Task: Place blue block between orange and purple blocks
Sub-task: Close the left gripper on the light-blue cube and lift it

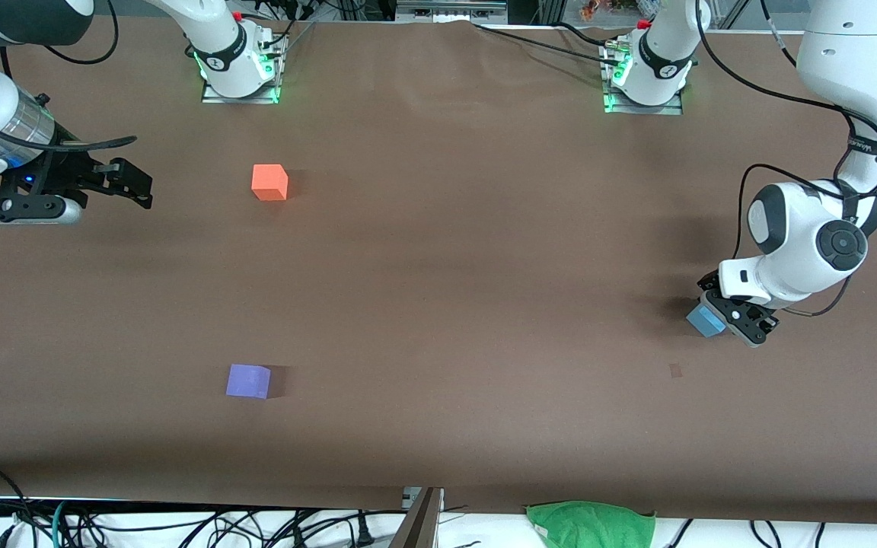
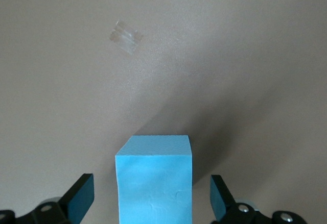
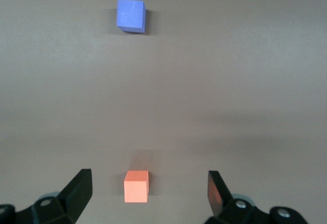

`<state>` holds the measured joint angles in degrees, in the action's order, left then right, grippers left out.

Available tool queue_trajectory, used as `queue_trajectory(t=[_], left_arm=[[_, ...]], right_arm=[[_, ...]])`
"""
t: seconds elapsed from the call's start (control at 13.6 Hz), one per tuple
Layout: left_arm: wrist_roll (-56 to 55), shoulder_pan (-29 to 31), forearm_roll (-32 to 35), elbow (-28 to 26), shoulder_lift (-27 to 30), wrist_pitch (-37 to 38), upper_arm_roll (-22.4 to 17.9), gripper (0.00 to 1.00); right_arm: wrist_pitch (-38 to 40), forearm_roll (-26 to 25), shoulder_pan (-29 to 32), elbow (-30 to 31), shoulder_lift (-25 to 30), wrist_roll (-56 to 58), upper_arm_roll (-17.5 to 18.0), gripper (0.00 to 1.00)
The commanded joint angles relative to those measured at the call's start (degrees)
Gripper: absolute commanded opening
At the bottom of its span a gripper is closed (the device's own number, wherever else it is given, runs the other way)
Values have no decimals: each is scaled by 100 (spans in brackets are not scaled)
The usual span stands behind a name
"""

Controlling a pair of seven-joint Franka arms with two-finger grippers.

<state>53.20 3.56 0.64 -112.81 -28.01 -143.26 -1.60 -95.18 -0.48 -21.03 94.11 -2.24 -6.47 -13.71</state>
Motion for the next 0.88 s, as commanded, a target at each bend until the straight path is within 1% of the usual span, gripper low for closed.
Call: queue_trajectory(t=[0.0, 0.52, 0.59, 0.66, 0.74, 0.81], left_arm=[[173, 39, -55, 49, -100, -88, 11, 100], [173, 48, -125, 58, -266, -88, 11, 100], [165, 48, -134, 58, -275, -88, 11, 93], [165, 48, -134, 58, -267, -88, 11, 69], [147, 48, -143, 58, -249, -53, 11, 30], [138, 48, -143, 75, -249, -44, 11, 12]], right_arm=[[114, 5, 20, -138, -39, 84, -1, 100], [114, 5, 20, -138, -39, 84, -1, 100], [114, 5, 20, -138, -39, 84, -1, 100], [114, 5, 20, -138, -39, 84, -1, 100], [114, 5, 20, -138, -39, 84, -1, 100], [114, 5, 20, -138, -39, 84, -1, 100]])
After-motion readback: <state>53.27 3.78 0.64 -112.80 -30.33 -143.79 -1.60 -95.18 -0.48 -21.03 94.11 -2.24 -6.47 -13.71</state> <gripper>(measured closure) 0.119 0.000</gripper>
